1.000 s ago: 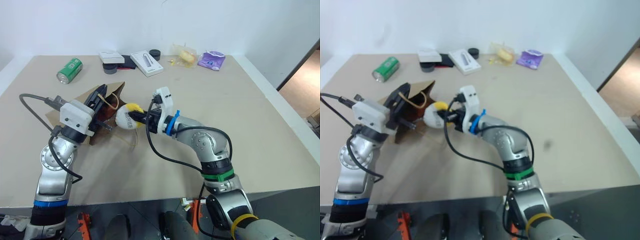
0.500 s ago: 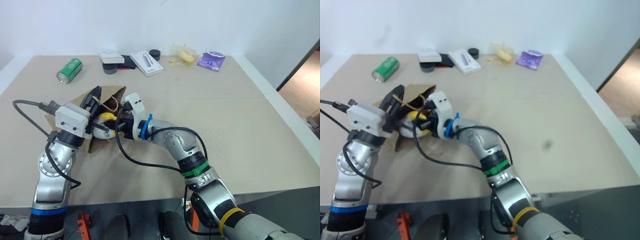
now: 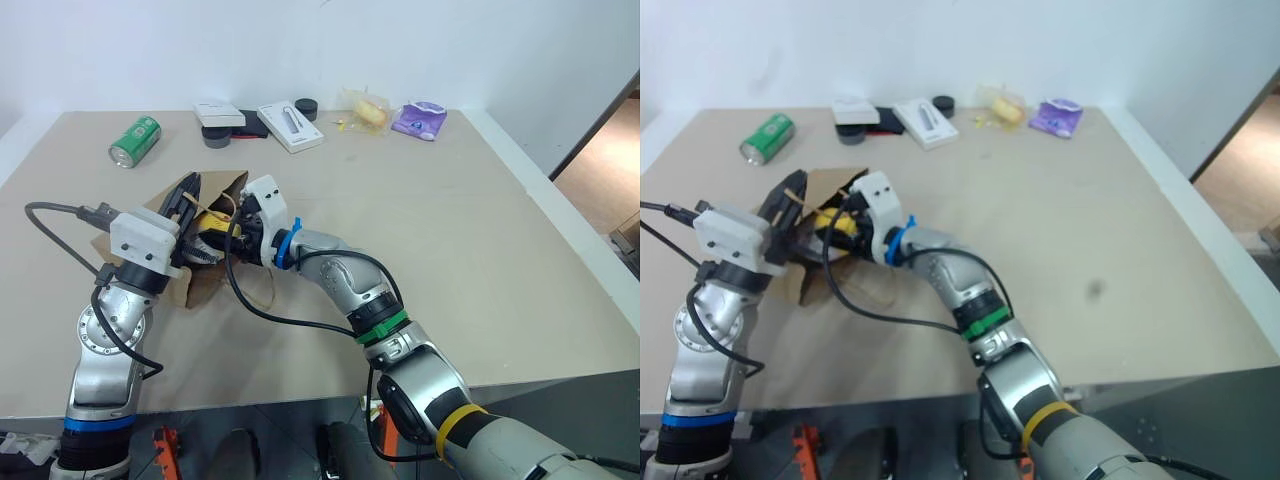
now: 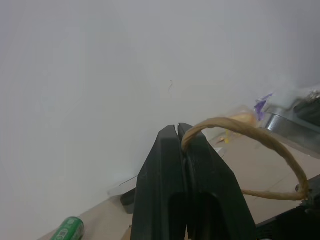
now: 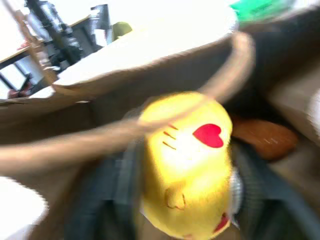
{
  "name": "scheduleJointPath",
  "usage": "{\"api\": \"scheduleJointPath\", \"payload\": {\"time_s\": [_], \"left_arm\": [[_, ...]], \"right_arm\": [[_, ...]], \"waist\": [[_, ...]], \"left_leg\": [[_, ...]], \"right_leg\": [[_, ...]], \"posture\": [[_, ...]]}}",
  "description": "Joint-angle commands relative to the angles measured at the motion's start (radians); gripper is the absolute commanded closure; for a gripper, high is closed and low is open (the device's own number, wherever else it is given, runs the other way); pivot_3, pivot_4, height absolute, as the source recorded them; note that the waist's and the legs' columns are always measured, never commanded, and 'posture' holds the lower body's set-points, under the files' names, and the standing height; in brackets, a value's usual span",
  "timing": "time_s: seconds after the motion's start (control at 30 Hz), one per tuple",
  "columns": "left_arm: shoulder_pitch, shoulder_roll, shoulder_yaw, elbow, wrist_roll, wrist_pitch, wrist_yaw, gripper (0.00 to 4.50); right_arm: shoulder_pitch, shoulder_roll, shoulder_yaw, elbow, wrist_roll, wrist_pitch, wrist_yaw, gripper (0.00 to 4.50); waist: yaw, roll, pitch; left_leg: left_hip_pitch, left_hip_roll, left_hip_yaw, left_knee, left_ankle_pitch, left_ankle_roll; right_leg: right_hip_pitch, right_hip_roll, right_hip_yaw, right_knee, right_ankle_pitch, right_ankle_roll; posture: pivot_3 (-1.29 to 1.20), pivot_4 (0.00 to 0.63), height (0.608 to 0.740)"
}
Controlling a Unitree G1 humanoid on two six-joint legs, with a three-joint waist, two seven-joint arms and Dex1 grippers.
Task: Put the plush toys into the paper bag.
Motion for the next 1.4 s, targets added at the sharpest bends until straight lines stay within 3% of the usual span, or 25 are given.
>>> {"api": "scheduleJointPath", "payload": {"time_s": [0.03,0.3,0.43,0.53,0.63,0.87,0.97,1.03,1.13,1.3,1.33,1.4], "left_arm": [[-0.027,0.000,0.014,-0.026,-0.011,0.001,0.010,4.50],[-0.053,-0.001,0.030,-0.007,-0.035,0.022,0.012,4.50],[-0.060,-0.001,0.034,-0.004,-0.044,0.031,0.008,4.50],[-0.060,0.001,0.035,-0.005,-0.050,0.036,0.004,4.50],[-0.063,0.001,0.034,-0.004,-0.052,0.040,0.001,4.50],[-0.070,0.003,0.028,-0.005,-0.054,0.050,-0.005,4.50],[-0.071,0.005,0.031,-0.008,-0.053,0.056,-0.003,4.50],[-0.067,0.006,0.032,-0.012,-0.053,0.058,-0.003,4.50],[-0.063,0.006,0.031,-0.017,-0.054,0.061,-0.003,4.50],[-0.067,0.005,0.029,-0.011,-0.054,0.062,-0.003,4.50],[-0.069,0.005,0.028,-0.010,-0.055,0.062,-0.004,4.50],[-0.074,0.005,0.027,-0.007,-0.057,0.062,-0.005,4.50]], "right_arm": [[0.051,0.015,0.027,-0.177,0.032,0.023,0.071,0.12],[0.175,-0.168,0.025,-0.404,0.023,0.030,0.181,0.04],[0.337,-0.409,0.157,-0.515,-0.138,-0.180,0.337,0.04],[0.403,-0.499,0.226,-0.514,-0.235,-0.294,0.369,0.04],[0.416,-0.516,0.274,-0.444,-0.342,-0.385,0.328,0.04],[0.367,-0.402,0.295,-0.210,-0.497,-0.572,0.165,0.04],[0.347,-0.383,0.266,-0.164,-0.526,-0.643,0.114,0.44],[0.338,-0.389,0.243,-0.166,-0.535,-0.689,0.099,1.42],[0.330,-0.421,0.222,-0.191,-0.552,-0.728,0.100,2.24],[0.335,-0.487,0.180,-0.274,-0.541,-0.746,0.150,4.17],[0.334,-0.500,0.165,-0.296,-0.533,-0.749,0.157,4.44],[0.328,-0.518,0.132,-0.338,-0.514,-0.751,0.165,4.44]], "waist": [[0.000,0.000,0.000],[0.002,-0.001,0.000],[0.004,-0.001,-0.001],[0.005,-0.001,-0.001],[-0.007,-0.001,0.000],[-0.003,-0.002,-0.001],[-0.001,-0.002,-0.001],[0.000,-0.002,-0.001],[0.000,-0.002,-0.001],[0.002,-0.002,-0.001],[0.002,-0.002,-0.001],[0.002,-0.002,-0.001]], "left_leg": [[0.000,0.000,0.000,0.000,0.000,0.000],[0.000,-0.001,0.001,0.001,0.000,0.000],[0.000,-0.002,0.000,0.001,0.000,0.000],[0.000,-0.003,0.001,0.000,0.000,0.000],[0.000,-0.003,0.001,0.001,0.000,0.000],[0.008,0.000,0.000,0.001,0.002,0.001],[0.008,0.000,0.001,0.001,0.005,-0.001],[0.008,-0.001,0.003,0.001,0.005,-0.001],[0.006,-0.002,0.003,0.001,0.005,-0.001],[0.004,-0.002,0.003,0.001,0.005,-0.001],[0.004,-0.002,0.003,0.000,0.005,-0.001],[0.004,-0.001,0.002,0.000,0.005,-0.001]], "right_leg": [[0.000,0.000,0.000,0.000,0.000,0.000],[0.001,-0.002,0.000,0.000,0.000,0.001],[0.002,-0.002,-0.001,0.000,-0.001,0.001],[0.002,-0.003,0.000,-0.001,-0.002,0.002],[0.001,-0.003,0.001,0.000,-0.001,0.002],[0.003,0.003,0.001,0.001,0.004,-0.005],[0.004,0.002,0.002,0.001,0.004,-0.007],[0.004,0.000,0.003,0.001,0.004,-0.006],[0.003,-0.001,0.003,0.001,0.004,-0.006],[0.002,-0.001,0.003,0.000,0.005,-0.001],[0.002,-0.001,0.003,0.000,0.005,-0.001],[0.002,-0.001,0.002,0.000,0.005,-0.002]], "posture": [[0.00,0.150,0.740],[0.00,0.150,0.740],[0.00,0.150,0.740],[0.00,0.150,0.740],[0.00,0.150,0.740],[0.00,0.150,0.740],[0.00,0.150,0.740],[0.00,0.150,0.740],[0.00,0.150,0.740],[0.00,0.150,0.740],[0.00,0.150,0.740],[0.00,0.150,0.740]]}}
